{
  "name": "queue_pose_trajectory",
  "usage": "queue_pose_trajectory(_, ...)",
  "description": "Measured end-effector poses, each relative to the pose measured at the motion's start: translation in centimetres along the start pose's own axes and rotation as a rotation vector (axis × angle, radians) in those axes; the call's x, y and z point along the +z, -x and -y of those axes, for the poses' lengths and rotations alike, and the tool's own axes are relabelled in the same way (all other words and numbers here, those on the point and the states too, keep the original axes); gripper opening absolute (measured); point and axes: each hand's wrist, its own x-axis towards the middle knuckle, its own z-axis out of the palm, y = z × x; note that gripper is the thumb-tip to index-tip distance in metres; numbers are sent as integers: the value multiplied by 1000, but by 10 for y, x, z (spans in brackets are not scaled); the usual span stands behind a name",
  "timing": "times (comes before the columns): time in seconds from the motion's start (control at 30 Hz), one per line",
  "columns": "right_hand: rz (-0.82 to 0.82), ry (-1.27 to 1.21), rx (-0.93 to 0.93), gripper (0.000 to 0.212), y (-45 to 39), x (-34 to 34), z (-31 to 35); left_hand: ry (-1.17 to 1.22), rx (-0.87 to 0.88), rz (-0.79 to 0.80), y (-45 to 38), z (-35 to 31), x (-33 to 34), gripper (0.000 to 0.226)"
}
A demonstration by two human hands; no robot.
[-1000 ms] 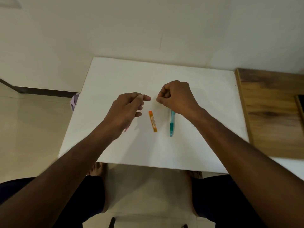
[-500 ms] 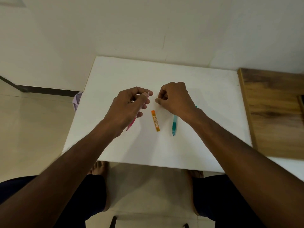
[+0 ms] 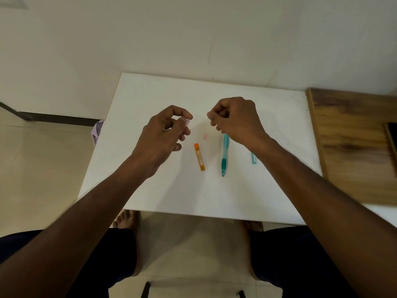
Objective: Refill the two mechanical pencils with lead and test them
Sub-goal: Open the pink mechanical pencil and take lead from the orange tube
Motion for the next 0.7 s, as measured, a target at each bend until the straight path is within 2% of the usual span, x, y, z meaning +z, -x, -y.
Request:
queue_pose_trajectory(0.37, 14, 22, -17, 14, 1, -3, -1, 112, -28, 39, 0, -3, -1, 11)
queue_pose_trajectory(0.57, -52, -22, -12, 13, -2, -14, -8, 180, -75, 53, -1, -1, -4, 8)
queue_pose_trajectory(0.7, -68, -5, 4, 12, -3, -17, -13, 151, -102, 13, -2, 1, -3, 22)
